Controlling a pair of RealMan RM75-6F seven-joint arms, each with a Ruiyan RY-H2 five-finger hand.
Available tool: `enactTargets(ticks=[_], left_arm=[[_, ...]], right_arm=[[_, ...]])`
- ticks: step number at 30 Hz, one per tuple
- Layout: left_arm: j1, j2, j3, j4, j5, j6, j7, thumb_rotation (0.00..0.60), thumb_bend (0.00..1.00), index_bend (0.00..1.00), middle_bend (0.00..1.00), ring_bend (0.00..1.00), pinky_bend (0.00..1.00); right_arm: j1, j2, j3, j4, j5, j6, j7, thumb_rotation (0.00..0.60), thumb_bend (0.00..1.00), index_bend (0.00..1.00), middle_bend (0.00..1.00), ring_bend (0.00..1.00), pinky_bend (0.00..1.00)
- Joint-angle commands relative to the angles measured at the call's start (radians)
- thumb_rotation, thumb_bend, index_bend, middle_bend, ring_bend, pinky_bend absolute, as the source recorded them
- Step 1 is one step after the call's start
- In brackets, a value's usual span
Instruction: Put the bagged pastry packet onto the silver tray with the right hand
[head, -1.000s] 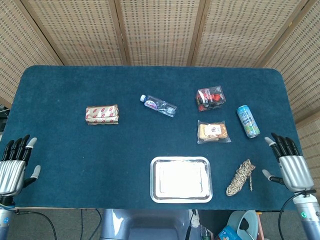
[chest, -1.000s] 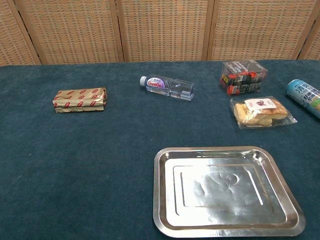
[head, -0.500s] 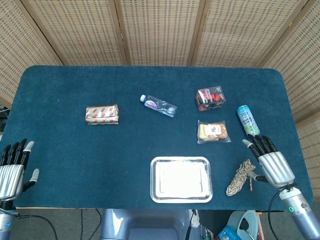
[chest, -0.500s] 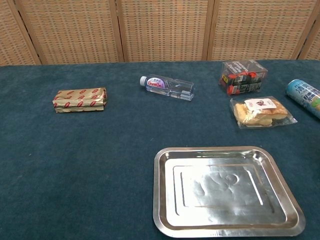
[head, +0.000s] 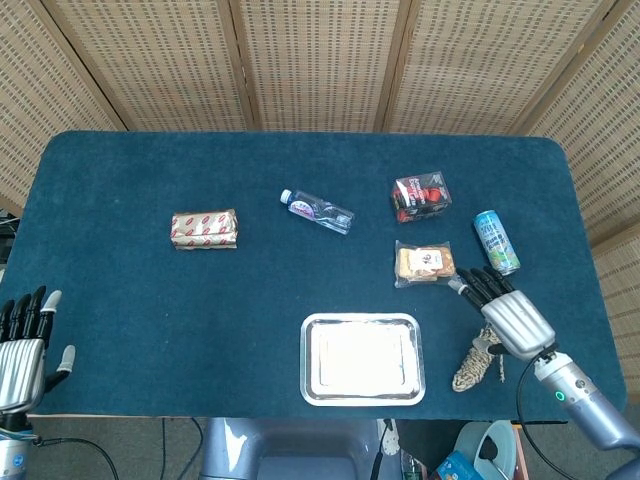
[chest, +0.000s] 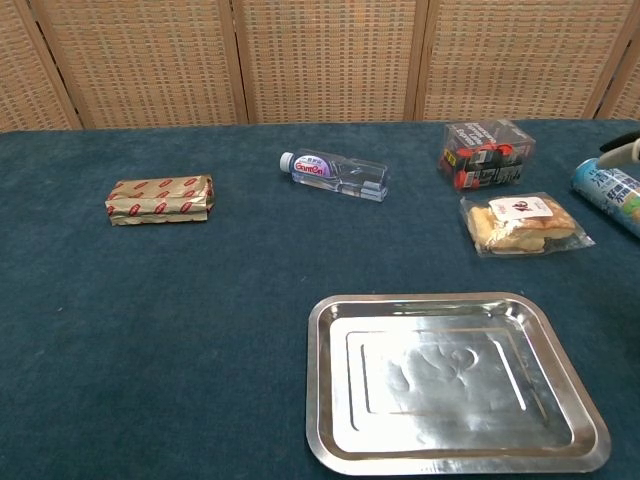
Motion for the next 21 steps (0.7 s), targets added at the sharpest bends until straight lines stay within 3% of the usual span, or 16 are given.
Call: enactTargets(ticks=[1,13,21], left_arm=[[0.005,-0.003,-0.001,-0.002,-0.003,0.005,0.011,0.593,0.41,0.00,0.00,0.00,0.00],[-0.004,-0.001,-0.016,-0.023,-0.017,-0.013,0.043,0.592,0.41,0.00,0.00,0.00,0.00],[0.012,-0.010,-0.020,0.008,-0.048,-0.012,0.019,0.592,0.41,0.00,0.00,0.00,0.00]], right_arm=[[0.037,-0.013,-0.003,0.027,-0.012,-0.032,0.030,0.600,0.22,0.07,0.00,0.01,0.00],[0.143,-0.053,0.009,0.117,0.007,-0.112,0.142,0.600,0.22,0.07,0.00,0.01,0.00],[0.239,-0.135,-0.019,0.253,-0.023,-0.193,0.256,0.600,0.22,0.07,0.00,0.01,0.00]])
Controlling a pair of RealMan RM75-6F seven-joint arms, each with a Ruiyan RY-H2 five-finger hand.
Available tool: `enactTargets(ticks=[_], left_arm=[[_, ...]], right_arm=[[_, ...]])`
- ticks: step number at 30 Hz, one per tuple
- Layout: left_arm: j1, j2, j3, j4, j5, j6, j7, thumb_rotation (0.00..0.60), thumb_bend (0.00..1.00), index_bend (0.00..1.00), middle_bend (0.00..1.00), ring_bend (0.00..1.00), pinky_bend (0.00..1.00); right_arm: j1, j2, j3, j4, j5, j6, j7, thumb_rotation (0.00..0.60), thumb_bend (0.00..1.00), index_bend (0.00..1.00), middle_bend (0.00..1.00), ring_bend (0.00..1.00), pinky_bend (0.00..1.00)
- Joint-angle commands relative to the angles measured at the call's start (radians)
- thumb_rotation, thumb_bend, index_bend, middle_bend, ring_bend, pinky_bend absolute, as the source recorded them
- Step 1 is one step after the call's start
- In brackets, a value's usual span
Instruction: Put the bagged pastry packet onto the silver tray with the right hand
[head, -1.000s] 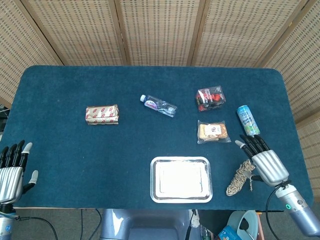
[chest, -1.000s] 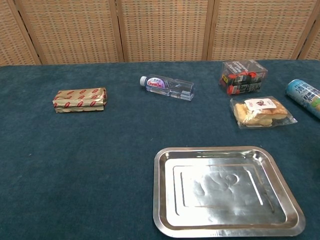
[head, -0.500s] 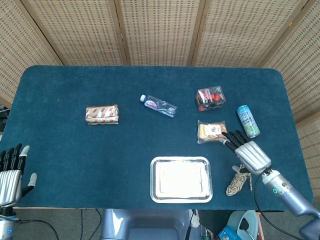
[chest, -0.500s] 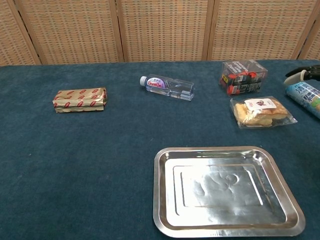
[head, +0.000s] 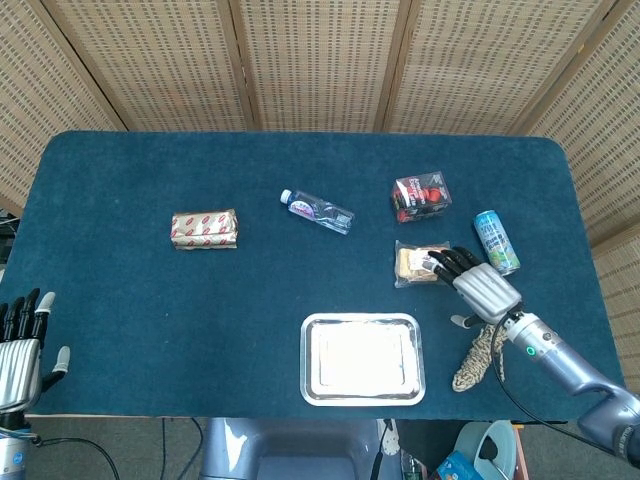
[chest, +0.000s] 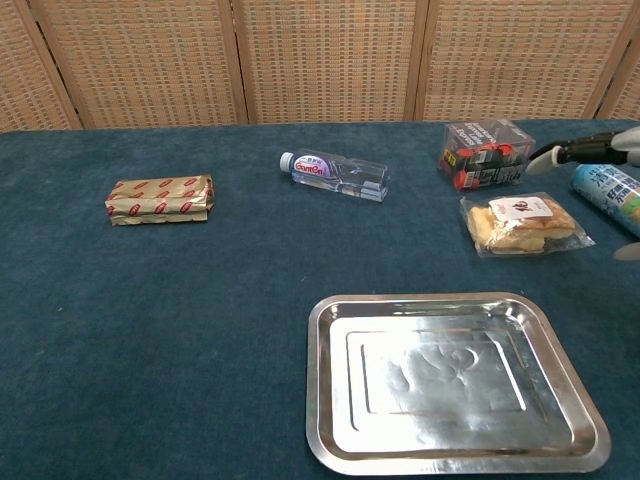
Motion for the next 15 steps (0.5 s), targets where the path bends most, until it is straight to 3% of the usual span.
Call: enactTargets(ticks=[1,15], left_arm=[[0.006,0.001,-0.002,-0.002,-0.005,0.007,0.001,0.593,0.41,0.00,0.00,0.00,0.00],[-0.019,0.004,-0.032,-0.023,-0.063,-0.039,0.047,0.593,0.41,0.00,0.00,0.00,0.00]], right_arm=[[0.047,-0.042,-0.017,0.068,-0.020,-0.032,0.062,0.600,0.22,0.07,0.00,0.01,0.00],[0.156,-0.151,-0.083,0.324,-0.065,-0.047,0.285,0.600,0.22,0.07,0.00,0.01,0.00]])
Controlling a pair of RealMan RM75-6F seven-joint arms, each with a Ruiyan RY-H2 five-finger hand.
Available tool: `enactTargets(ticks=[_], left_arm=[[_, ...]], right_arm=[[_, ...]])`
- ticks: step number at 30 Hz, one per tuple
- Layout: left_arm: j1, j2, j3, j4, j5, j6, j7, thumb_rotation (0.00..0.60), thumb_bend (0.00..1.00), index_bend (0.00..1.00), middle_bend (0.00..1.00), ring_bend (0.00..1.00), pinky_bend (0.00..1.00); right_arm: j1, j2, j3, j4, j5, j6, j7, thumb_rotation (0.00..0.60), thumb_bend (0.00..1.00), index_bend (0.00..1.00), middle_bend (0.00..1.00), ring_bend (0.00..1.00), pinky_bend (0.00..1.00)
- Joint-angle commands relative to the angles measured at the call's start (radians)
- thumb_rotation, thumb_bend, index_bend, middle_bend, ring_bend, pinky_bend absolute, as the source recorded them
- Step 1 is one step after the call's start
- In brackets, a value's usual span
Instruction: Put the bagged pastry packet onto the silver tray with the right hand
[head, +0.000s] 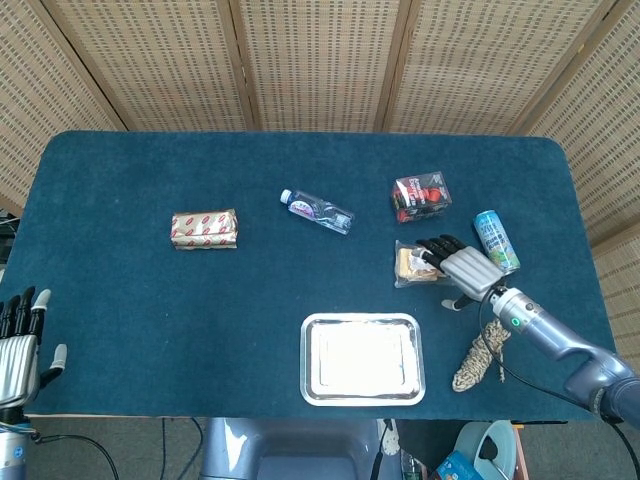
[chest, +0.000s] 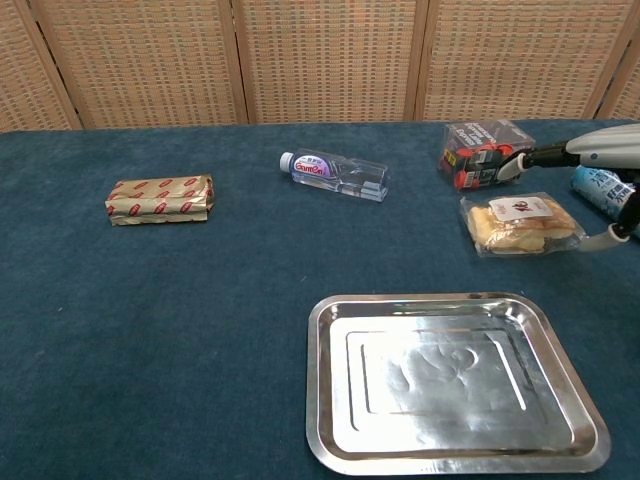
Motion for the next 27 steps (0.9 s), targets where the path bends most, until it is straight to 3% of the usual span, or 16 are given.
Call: enactTargets(ticks=[1,18,27], left_arm=[[-0.009,0.002,-0.009,-0.005,-0.012,-0.011,0.013,0.594,0.41,0.00,0.00,0.00,0.00],[-0.051,-0.002,-0.040,-0.007,-0.098,-0.073,0.056,0.594,0.41,0.00,0.00,0.00,0.00],[-0.068,-0.006,-0.050,0.000,-0.135,-0.092,0.062,0.593,0.41,0.00,0.00,0.00,0.00]], right_arm=[[0.025,-0.033,-0.021,0.055,-0.008,-0.009,0.045,0.600,0.22,0.07,0.00,0.01,0.00],[0.084,-0.200,-0.123,0.394,-0.040,-0.021,0.321,0.600,0.22,0.07,0.01,0.01,0.01],[0.092,-0.288,-0.184,0.556,-0.057,-0.036,0.445,0.600,0.22,0.08,0.10,0.09,0.11]])
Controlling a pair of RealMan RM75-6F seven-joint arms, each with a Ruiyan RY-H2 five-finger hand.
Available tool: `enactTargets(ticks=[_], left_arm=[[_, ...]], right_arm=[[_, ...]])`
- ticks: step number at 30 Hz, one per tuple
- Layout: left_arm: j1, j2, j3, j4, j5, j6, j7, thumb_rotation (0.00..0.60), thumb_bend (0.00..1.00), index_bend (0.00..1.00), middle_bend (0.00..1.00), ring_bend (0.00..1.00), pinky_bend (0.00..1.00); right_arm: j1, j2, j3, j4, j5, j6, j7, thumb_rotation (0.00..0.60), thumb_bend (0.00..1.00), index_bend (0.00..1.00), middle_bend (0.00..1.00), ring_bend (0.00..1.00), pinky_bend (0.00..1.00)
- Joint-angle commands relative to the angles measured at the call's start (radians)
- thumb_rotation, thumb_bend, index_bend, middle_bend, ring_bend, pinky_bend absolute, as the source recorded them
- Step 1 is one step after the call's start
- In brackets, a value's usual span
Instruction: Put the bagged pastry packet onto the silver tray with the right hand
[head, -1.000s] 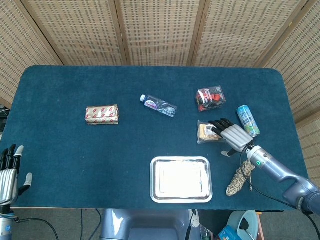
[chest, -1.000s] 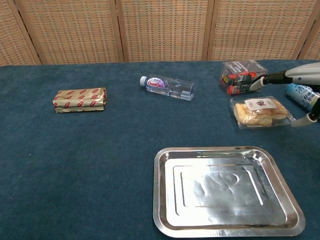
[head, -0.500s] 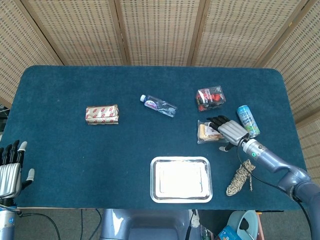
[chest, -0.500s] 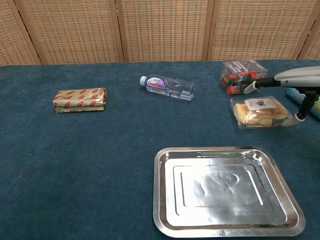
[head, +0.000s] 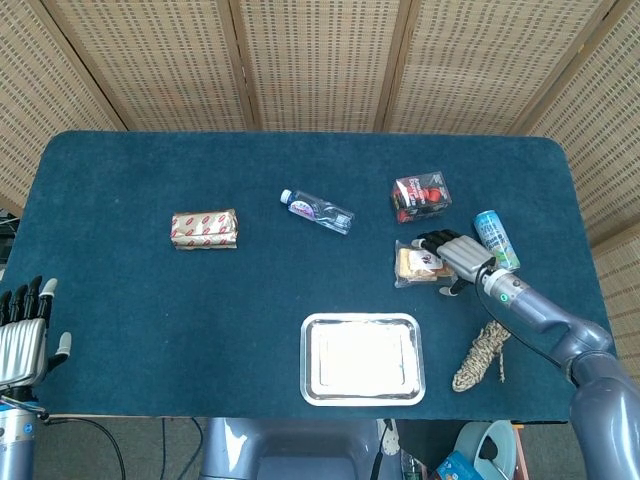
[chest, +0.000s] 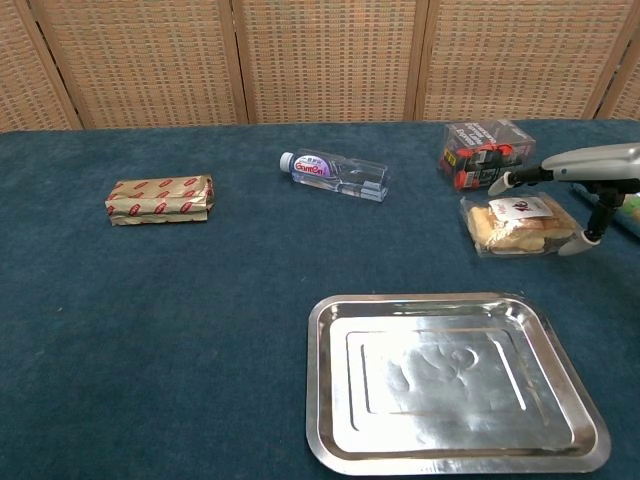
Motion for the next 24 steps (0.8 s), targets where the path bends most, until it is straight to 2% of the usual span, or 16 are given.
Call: enactTargets(ticks=[1,11,18,24], left_arm=[[-0.002,0.002,0.000,0.002,-0.004,-0.002,-0.004,0.593,0.41,0.00,0.00,0.00,0.00],[-0.009,0.003,0.005,0.019,-0.005,-0.007,-0.025,0.594,0.41,0.00,0.00,0.00,0.00],[-0.010,0.005,0.009,0.023,0.001,-0.005,-0.035,0.594,0.41,0.00,0.00,0.00,0.00],[-0.003,0.005,0.018,0.023,0.014,0.011,-0.044,0.594,0.41,0.00,0.00,0.00,0.00]], right_arm=[[0.002,-0.032,-0.026,0.046,-0.009,-0.005,0.034,0.600,0.22,0.10,0.12,0.10,0.12],[-0.011,-0.068,-0.041,0.107,0.001,0.023,0.039,0.600,0.22,0.35,0.36,0.29,0.35],[-0.017,-0.058,-0.030,0.088,0.014,0.068,-0.007,0.600,0.22,0.38,0.40,0.33,0.39],[-0.006,-0.020,-0.015,-0.006,0.013,0.147,-0.100,0.600,0.22,0.38,0.40,0.33,0.39]])
